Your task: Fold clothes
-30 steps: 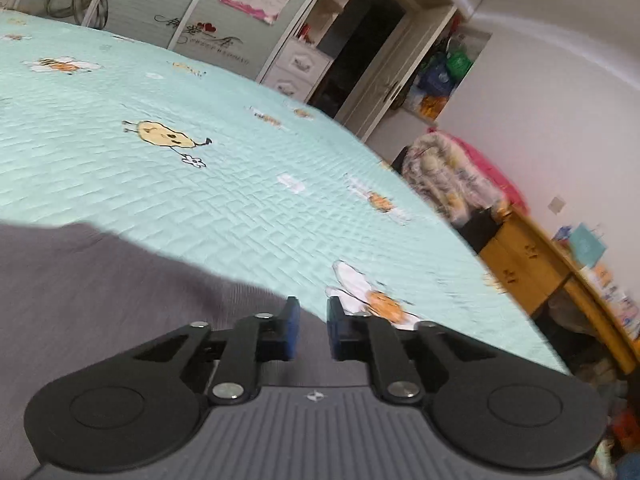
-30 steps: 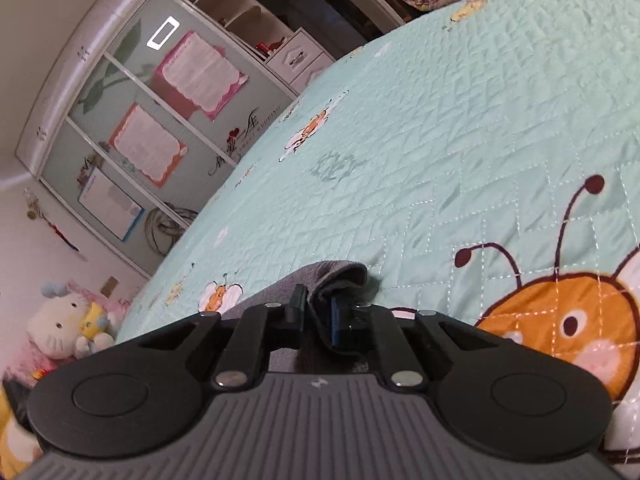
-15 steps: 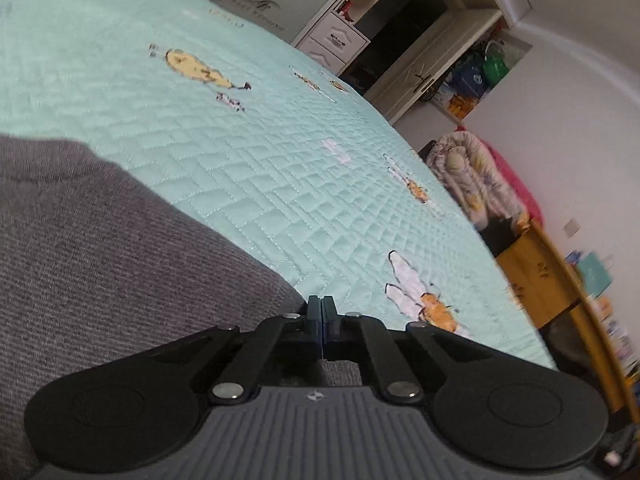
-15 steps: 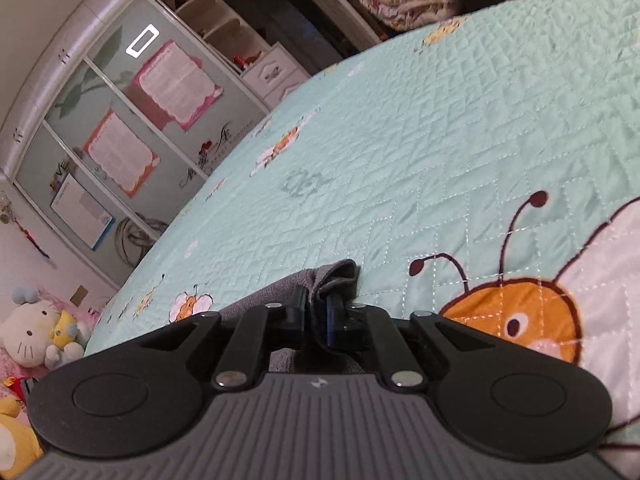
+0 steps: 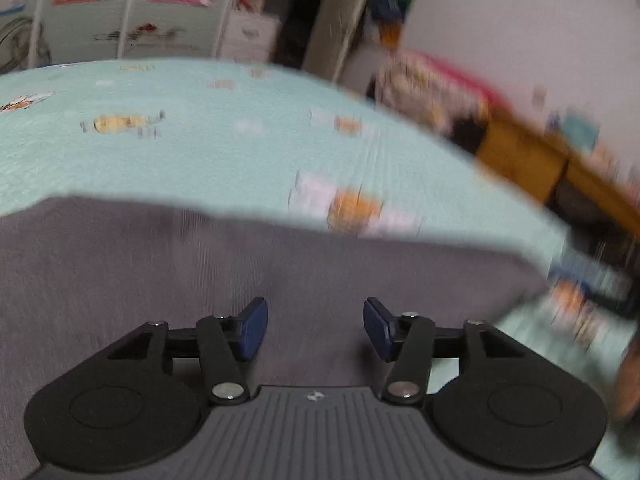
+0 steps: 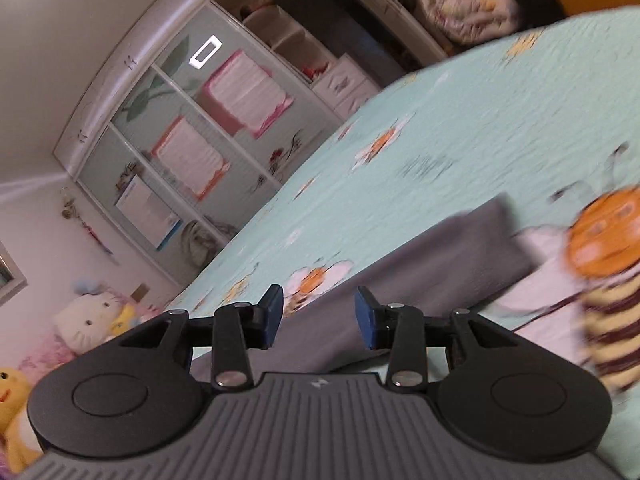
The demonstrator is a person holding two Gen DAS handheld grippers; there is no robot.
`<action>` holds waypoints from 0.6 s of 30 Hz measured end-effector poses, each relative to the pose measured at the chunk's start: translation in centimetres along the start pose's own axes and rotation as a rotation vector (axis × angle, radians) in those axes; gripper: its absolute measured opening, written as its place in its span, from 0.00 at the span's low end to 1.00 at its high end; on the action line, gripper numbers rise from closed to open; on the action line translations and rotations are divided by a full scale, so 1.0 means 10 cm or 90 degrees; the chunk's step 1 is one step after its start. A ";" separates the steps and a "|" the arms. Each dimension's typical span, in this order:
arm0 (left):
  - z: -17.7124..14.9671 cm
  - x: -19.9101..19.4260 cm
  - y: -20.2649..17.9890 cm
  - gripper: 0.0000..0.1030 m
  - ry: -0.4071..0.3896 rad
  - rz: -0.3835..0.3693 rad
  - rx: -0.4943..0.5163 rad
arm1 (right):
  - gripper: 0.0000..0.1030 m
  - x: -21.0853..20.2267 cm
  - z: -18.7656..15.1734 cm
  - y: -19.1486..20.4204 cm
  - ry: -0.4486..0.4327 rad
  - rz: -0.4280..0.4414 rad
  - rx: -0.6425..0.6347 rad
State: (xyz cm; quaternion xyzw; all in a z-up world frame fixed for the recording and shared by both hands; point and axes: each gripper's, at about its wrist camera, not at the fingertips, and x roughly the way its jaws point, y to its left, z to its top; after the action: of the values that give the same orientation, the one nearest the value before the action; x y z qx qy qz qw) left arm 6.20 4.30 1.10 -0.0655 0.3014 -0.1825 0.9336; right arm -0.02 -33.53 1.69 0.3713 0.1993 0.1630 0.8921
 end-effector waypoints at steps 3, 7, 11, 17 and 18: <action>0.00 0.02 0.06 0.55 -0.004 -0.002 -0.016 | 0.40 0.08 0.04 -0.05 0.013 -0.015 0.029; -0.03 0.03 -0.06 0.56 -0.002 0.019 0.026 | 0.00 0.18 0.07 -0.54 0.096 -0.092 0.091; -0.05 0.07 -0.18 0.56 0.003 0.045 0.072 | 0.00 -0.01 0.25 -0.70 0.097 -0.159 0.064; -0.09 0.10 -0.26 0.62 0.009 0.061 0.107 | 0.25 0.06 0.26 -0.10 0.073 -0.135 -0.032; -0.09 0.10 -0.28 0.62 0.010 0.065 0.113 | 0.29 0.16 0.22 -0.07 0.094 -0.095 -0.022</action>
State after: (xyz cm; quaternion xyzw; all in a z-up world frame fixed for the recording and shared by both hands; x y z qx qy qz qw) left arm 5.64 1.33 0.46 0.0344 0.2941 -0.1610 0.9415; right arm 2.51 -34.59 2.26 0.3271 0.2889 0.1264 0.8908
